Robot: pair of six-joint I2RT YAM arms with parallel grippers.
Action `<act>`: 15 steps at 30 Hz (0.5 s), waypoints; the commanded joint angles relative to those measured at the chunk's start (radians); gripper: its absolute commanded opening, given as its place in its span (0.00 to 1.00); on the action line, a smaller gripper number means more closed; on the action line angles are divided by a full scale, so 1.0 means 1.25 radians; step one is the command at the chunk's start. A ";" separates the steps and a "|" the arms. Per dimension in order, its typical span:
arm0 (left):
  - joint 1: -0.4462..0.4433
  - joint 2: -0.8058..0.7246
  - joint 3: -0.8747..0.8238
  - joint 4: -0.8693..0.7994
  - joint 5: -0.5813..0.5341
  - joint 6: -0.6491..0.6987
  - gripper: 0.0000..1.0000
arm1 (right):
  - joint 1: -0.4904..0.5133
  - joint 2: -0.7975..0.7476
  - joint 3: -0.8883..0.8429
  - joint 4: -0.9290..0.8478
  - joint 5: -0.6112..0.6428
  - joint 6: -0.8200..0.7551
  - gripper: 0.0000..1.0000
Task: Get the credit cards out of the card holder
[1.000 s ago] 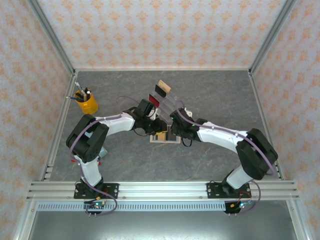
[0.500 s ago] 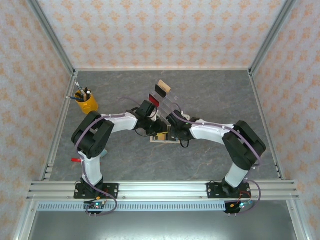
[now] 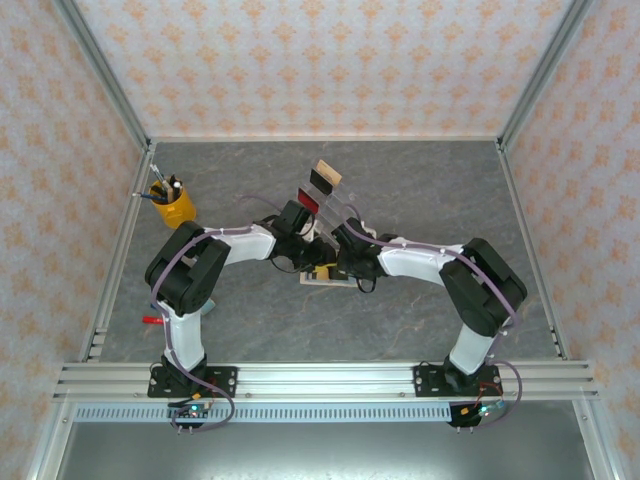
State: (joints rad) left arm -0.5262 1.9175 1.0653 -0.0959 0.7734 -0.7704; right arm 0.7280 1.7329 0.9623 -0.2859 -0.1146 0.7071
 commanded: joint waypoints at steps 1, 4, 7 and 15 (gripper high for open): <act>0.000 0.043 -0.002 -0.018 -0.008 -0.004 0.28 | -0.003 0.036 -0.015 -0.015 -0.032 0.011 0.15; 0.006 0.034 -0.004 -0.019 -0.005 0.001 0.28 | -0.004 0.036 -0.012 -0.034 -0.015 0.011 0.15; 0.019 0.015 -0.018 0.006 0.014 -0.002 0.26 | -0.005 0.035 -0.010 -0.057 0.010 0.010 0.15; 0.027 -0.033 -0.043 0.053 0.062 0.002 0.13 | -0.004 0.037 -0.004 -0.097 0.047 0.012 0.15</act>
State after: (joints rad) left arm -0.4946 1.9175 1.0325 -0.0513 0.8307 -0.7696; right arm 0.7238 1.7355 0.9684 -0.2962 -0.1104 0.7071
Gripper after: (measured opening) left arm 0.134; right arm 0.148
